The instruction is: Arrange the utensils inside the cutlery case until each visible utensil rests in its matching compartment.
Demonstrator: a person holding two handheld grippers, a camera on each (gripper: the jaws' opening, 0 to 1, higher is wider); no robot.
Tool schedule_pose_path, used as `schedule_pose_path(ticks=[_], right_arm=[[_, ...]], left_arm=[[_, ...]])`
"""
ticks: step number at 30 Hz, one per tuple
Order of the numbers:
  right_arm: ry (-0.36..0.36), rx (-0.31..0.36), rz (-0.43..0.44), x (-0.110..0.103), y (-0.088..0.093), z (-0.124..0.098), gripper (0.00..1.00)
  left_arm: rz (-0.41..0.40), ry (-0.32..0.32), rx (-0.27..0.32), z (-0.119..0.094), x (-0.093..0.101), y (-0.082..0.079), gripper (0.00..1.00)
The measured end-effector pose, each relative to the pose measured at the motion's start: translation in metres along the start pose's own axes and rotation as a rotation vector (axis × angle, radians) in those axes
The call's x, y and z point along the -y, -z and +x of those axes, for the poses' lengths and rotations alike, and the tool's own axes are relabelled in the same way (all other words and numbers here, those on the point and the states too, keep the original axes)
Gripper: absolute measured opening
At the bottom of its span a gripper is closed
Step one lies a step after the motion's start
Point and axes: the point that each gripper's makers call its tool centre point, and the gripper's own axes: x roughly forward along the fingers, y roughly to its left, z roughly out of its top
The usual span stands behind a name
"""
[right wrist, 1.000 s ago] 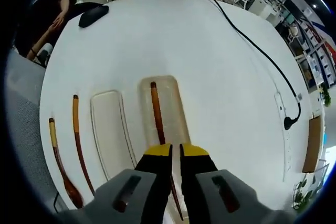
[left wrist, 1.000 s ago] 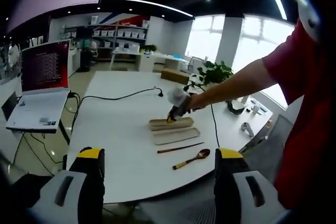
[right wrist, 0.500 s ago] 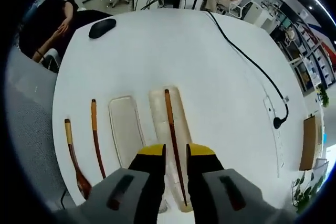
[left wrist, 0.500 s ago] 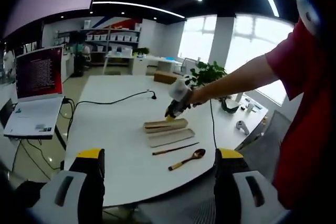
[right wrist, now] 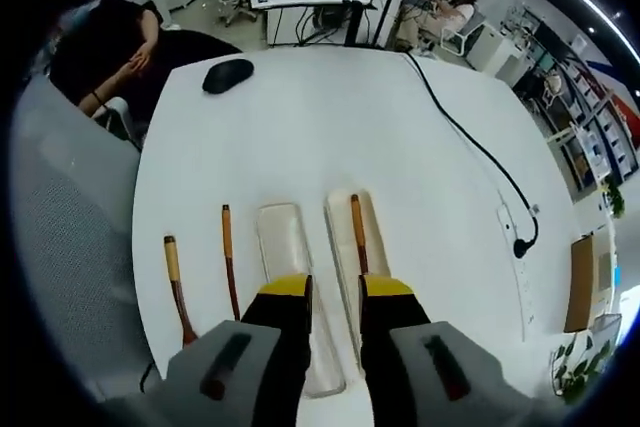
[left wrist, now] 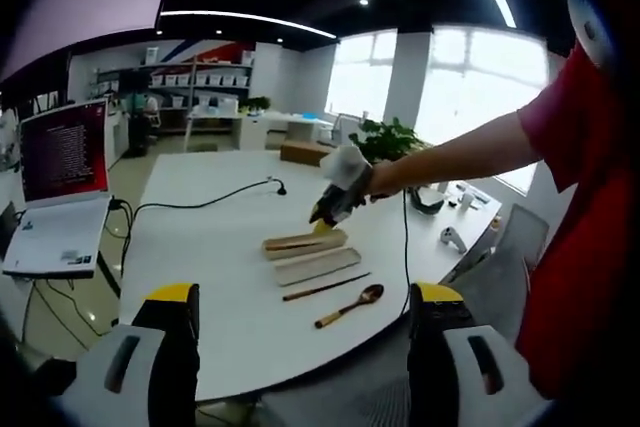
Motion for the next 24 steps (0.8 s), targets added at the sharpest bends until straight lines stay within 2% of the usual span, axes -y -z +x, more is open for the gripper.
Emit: schedule_pose_path(ticks=[12, 17, 22, 24], right_arm=[[-0.023, -0.004, -0.003, -0.021, 0.011, -0.003, 0.13], [-0.032, -0.005, 0.005, -0.028, 0.014, 0.001, 0.12], [-0.046, 0.005, 0.001, -0.042, 0.016, 0.009, 0.07], [-0.058, -0.003, -0.001, -0.049, 0.017, 0.014, 0.08]], left_arm=[[0.005, 0.018, -0.015, 0.002, 0.002, 0.007, 0.88], [0.000, 0.019, -0.020, 0.003, 0.003, 0.009, 0.88], [-0.008, 0.012, -0.025, 0.002, 0.001, 0.012, 0.87], [-0.009, 0.011, -0.023, 0.002, 0.001, 0.012, 0.87]])
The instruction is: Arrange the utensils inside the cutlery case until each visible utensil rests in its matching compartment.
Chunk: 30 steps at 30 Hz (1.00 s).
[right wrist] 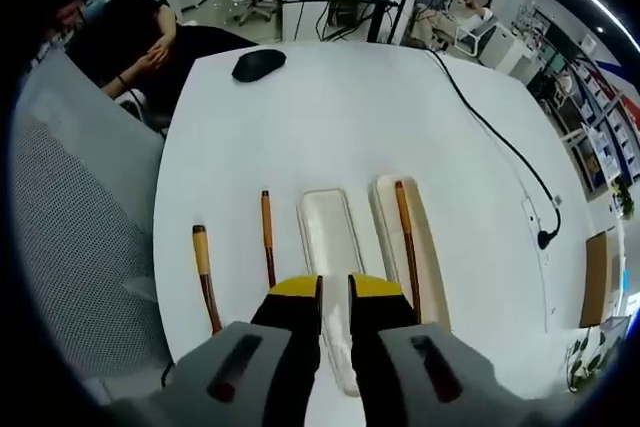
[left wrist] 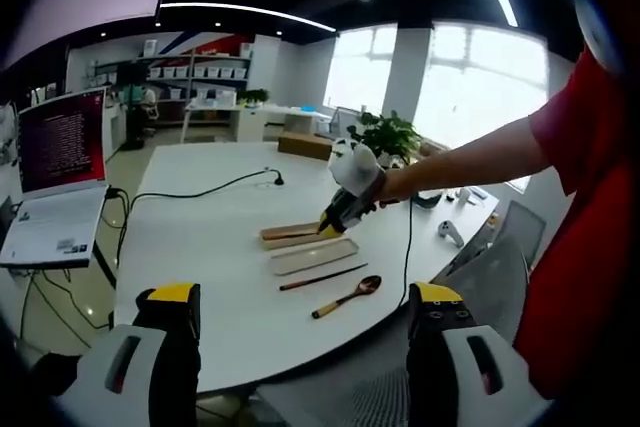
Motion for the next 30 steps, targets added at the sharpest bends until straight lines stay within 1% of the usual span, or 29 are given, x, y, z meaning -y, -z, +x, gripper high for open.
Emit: schedule_pose_path(ticks=[2, 3, 13, 16, 19, 22, 25, 30], right_arm=[[0.006, -0.008, -0.013, -0.003, 0.002, 0.004, 0.10], [0.003, -0.010, -0.015, -0.005, 0.002, 0.006, 0.09], [-0.042, -0.021, -0.006, -0.027, 0.005, 0.022, 0.08], [-0.052, -0.022, -0.015, -0.032, 0.007, 0.026, 0.05], [-0.064, -0.031, -0.009, -0.038, 0.010, 0.031, 0.07], [-0.061, -0.037, -0.016, -0.040, 0.011, 0.034, 0.06], [-0.074, -0.036, -0.003, -0.044, 0.012, 0.038, 0.07], [-0.083, -0.041, -0.009, -0.051, 0.013, 0.044, 0.07]], left_arm=[[0.001, 0.000, 0.001, 0.000, 0.000, -0.001, 0.87], [0.002, 0.000, 0.002, -0.001, 0.000, -0.001, 0.87], [-0.009, -0.007, -0.004, -0.002, -0.001, 0.004, 0.87], [-0.013, -0.010, -0.006, -0.003, -0.002, 0.006, 0.87], [-0.014, -0.012, -0.005, -0.004, -0.003, 0.006, 0.87], [-0.017, -0.014, -0.007, -0.004, -0.004, 0.008, 0.87], [-0.019, -0.014, -0.007, -0.005, -0.004, 0.008, 0.87], [-0.018, -0.018, -0.013, -0.007, -0.004, 0.010, 0.87]])
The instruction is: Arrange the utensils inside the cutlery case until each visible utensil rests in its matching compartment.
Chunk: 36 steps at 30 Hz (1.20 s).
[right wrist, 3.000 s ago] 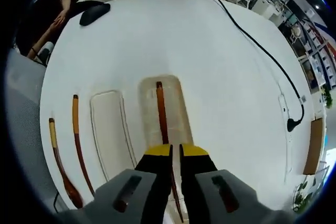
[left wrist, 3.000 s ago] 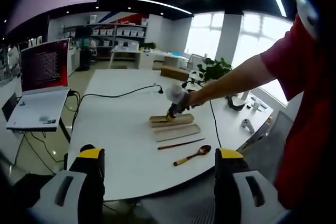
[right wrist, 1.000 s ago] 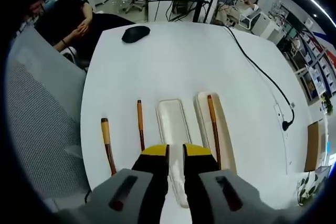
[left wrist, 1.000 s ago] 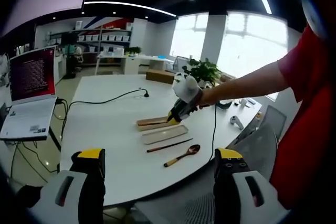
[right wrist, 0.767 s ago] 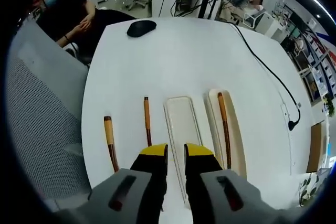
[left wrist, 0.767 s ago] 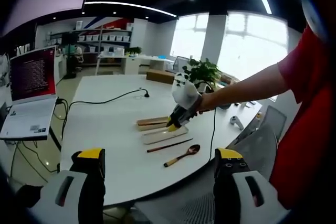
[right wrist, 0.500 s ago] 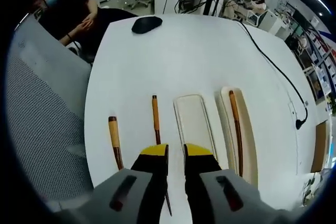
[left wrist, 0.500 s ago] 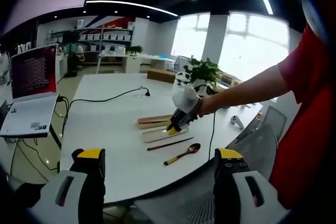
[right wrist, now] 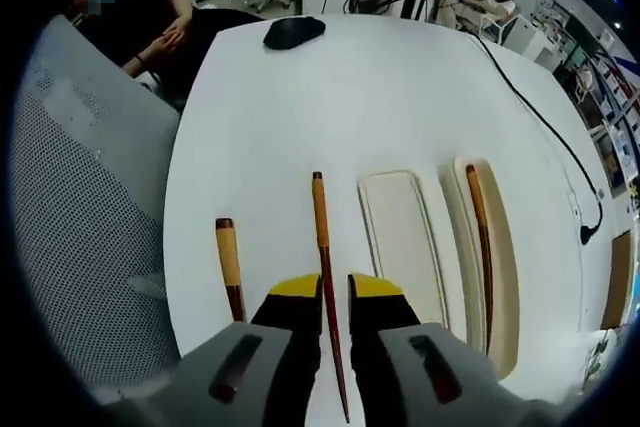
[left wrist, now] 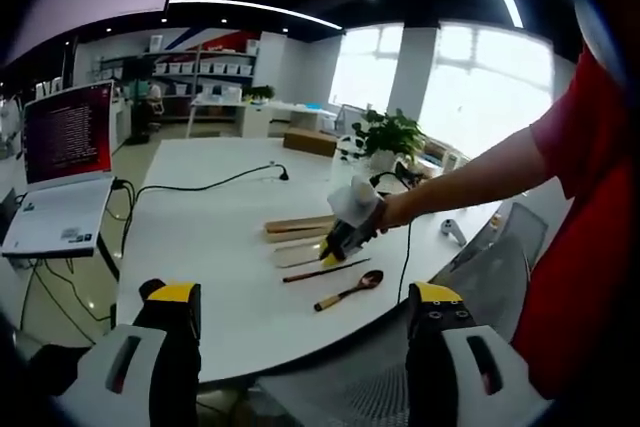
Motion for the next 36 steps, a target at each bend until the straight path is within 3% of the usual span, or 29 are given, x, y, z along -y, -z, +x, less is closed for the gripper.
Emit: schedule_pose_path(ticks=[36], right_arm=[[-0.022, -0.081, -0.050, -0.008, 0.007, 0.023, 0.01]], left_arm=[[-0.013, 0.003, -0.019, -0.008, 0.005, 0.005, 0.87]])
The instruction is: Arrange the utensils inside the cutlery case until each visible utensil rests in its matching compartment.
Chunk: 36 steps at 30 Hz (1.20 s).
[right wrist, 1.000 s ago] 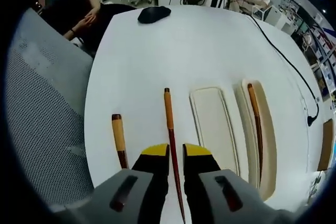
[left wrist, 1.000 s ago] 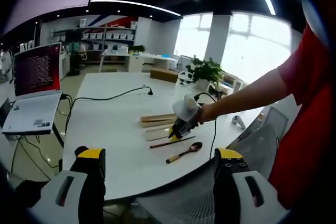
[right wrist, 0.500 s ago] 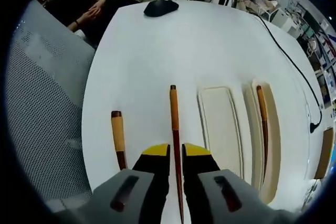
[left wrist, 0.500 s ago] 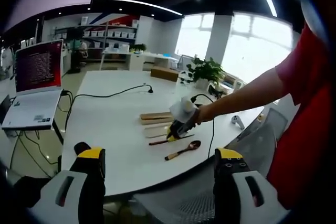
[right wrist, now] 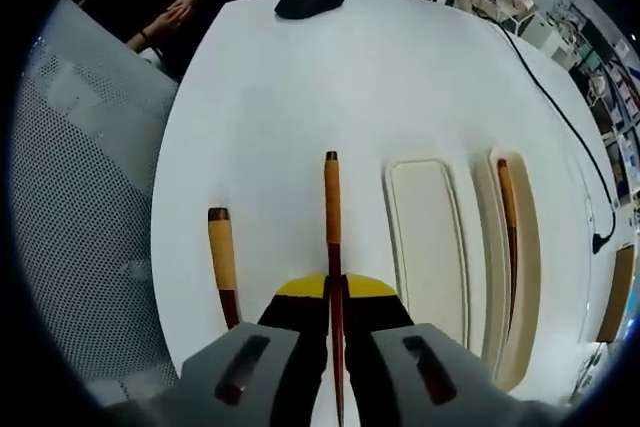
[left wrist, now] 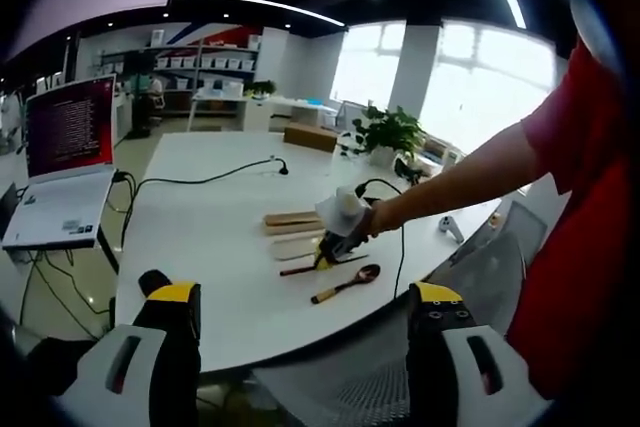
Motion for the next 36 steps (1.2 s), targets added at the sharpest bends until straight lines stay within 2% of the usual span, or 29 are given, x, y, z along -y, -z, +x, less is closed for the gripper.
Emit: schedule_pose_path(ticks=[8, 14, 18, 28, 36], right_arm=[[-0.001, 0.030, 0.025, 0.000, 0.001, 0.000, 0.00], [-0.021, 0.005, 0.034, -0.001, 0.000, 0.000, 0.00], [-0.017, 0.038, 0.014, -0.003, -0.005, -0.007, 0.00], [-0.009, 0.041, 0.017, 0.003, -0.005, -0.019, 0.00], [-0.003, 0.045, 0.011, 0.002, -0.005, -0.020, 0.00]], left_arm=[[0.004, -0.005, 0.015, 0.001, 0.001, -0.005, 0.87], [0.010, -0.001, 0.010, 0.002, 0.002, -0.004, 0.87], [0.006, -0.010, 0.021, -0.001, -0.001, -0.006, 0.87], [0.017, -0.001, 0.021, 0.002, 0.002, -0.007, 0.87], [0.018, 0.005, 0.015, 0.002, 0.003, -0.005, 0.87]])
